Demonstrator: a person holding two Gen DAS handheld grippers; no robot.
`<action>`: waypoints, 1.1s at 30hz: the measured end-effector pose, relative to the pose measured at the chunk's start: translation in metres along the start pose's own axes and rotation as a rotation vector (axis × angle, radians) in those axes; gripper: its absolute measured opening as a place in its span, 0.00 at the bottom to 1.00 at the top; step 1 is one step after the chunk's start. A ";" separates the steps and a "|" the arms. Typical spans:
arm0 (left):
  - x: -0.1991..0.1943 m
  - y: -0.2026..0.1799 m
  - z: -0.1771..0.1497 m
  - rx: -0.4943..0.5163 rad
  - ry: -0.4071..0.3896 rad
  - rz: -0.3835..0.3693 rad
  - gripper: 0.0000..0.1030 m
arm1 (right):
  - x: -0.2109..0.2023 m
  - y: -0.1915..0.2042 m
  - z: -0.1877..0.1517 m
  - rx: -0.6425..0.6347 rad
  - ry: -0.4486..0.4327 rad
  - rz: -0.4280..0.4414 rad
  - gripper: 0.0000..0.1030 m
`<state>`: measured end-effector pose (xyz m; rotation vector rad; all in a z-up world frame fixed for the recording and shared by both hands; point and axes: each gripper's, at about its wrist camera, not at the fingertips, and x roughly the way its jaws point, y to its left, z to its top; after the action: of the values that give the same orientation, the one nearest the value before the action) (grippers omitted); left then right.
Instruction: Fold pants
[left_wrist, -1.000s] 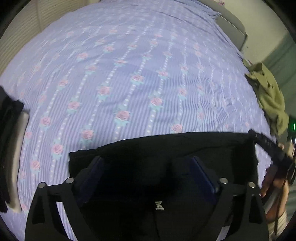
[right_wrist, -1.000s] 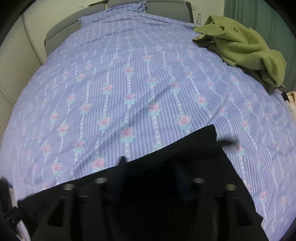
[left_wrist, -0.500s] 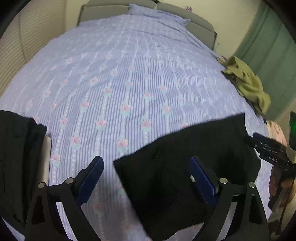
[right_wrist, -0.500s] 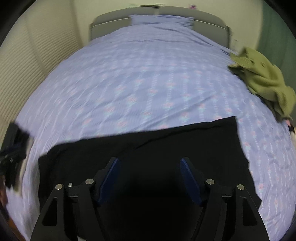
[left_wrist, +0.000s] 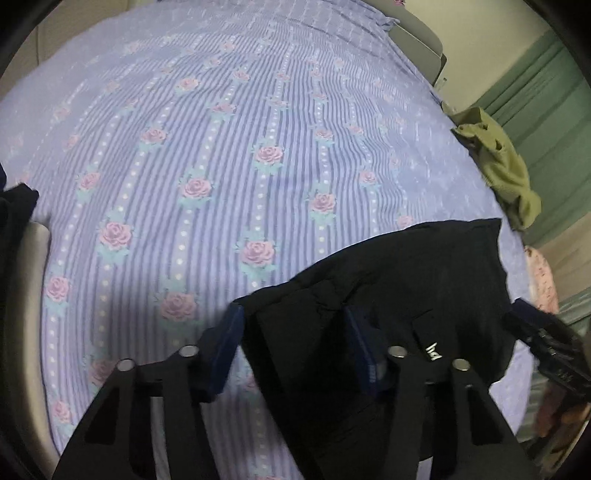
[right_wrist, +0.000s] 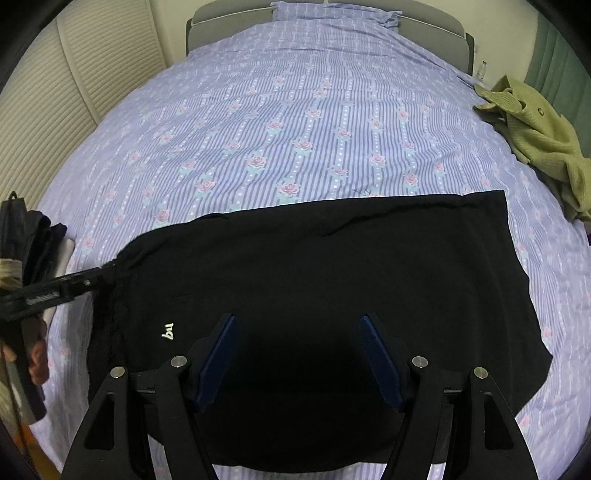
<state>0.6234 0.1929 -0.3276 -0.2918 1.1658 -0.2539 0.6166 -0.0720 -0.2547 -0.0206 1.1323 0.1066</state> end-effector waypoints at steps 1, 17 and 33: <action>-0.003 -0.001 -0.001 0.006 -0.014 0.021 0.27 | -0.001 0.000 0.000 0.003 0.000 0.002 0.67; -0.022 -0.001 0.008 0.019 -0.031 0.001 0.47 | -0.008 0.009 0.002 0.030 -0.009 0.034 0.67; -0.018 -0.010 -0.007 -0.015 -0.036 0.062 0.05 | -0.011 0.009 -0.003 0.052 0.004 0.047 0.67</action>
<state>0.6094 0.1891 -0.3107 -0.2720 1.1396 -0.1853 0.6085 -0.0637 -0.2461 0.0522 1.1397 0.1194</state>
